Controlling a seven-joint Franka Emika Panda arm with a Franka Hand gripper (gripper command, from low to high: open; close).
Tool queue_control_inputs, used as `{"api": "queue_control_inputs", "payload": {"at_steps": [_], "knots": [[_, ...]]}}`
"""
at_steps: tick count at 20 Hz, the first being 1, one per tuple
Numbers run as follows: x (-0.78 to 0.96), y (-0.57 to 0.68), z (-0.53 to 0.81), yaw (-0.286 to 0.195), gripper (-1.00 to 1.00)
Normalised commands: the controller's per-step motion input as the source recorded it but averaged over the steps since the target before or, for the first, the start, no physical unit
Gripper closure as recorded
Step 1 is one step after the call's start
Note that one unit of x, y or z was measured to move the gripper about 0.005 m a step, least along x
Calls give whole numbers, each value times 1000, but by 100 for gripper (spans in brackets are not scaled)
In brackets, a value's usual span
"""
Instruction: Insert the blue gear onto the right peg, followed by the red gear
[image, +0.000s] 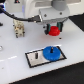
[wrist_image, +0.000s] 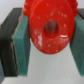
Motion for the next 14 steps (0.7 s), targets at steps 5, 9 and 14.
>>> {"api": "queue_control_inputs", "payload": {"at_steps": [5,9,14], "knots": [[818,-202,250,0,100],[726,-228,162,0,100],[726,-123,144,0,100]]}}
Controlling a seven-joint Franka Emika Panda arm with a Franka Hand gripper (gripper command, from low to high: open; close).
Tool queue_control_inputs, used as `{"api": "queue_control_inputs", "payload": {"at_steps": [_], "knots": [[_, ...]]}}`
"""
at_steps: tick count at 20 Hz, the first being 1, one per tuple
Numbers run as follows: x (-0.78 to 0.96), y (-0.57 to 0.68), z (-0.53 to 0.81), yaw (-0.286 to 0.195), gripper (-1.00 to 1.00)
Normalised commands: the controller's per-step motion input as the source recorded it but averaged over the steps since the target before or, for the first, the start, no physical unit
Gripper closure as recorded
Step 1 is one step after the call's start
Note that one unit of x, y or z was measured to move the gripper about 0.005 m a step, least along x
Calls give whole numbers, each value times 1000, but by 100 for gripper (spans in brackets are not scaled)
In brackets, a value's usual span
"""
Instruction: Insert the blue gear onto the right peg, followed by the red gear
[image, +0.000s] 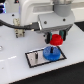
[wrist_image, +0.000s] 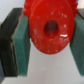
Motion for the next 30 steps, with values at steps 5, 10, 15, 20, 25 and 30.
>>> {"api": "queue_control_inputs", "payload": {"at_steps": [5,10,15,20,25,30], "knots": [[414,73,-101,0,100],[49,75,-169,0,100],[-59,-16,263,0,100],[-9,-86,282,0,100],[0,-64,-59,0,100],[0,-156,-286,0,100]]}}
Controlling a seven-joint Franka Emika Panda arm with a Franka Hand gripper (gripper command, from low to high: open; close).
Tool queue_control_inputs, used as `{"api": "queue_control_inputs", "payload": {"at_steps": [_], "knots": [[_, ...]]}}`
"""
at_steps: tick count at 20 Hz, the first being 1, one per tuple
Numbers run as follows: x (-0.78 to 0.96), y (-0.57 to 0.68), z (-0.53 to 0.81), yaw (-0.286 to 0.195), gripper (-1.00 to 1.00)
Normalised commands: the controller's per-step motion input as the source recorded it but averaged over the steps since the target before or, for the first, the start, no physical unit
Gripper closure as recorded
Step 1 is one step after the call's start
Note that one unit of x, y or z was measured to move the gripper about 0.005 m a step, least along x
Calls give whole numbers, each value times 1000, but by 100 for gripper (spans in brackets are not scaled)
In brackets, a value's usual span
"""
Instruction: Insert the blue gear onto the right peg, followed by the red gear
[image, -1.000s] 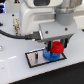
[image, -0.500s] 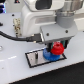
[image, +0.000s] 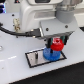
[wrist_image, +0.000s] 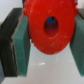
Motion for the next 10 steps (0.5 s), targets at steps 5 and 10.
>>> {"api": "queue_control_inputs", "payload": {"at_steps": [5,10], "knots": [[0,-201,-322,0,100],[-7,-154,201,0,100]]}}
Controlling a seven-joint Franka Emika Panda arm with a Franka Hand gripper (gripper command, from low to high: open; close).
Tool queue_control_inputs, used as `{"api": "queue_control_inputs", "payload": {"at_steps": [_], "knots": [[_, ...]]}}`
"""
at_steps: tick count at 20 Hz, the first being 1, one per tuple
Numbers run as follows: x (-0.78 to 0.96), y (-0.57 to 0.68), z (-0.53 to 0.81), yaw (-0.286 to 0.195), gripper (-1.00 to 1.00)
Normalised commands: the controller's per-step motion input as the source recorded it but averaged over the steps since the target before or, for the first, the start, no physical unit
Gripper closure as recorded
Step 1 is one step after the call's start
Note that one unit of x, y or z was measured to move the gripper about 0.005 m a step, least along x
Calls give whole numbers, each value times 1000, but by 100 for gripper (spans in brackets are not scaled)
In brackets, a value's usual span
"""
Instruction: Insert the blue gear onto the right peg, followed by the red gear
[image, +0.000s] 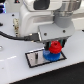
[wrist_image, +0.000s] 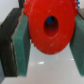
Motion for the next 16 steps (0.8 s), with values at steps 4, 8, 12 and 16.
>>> {"api": "queue_control_inputs", "payload": {"at_steps": [4,8,12,16], "knots": [[61,-114,347,0,100],[106,-23,50,0,100],[166,-1,-77,0,100],[174,-8,-176,0,100]]}}
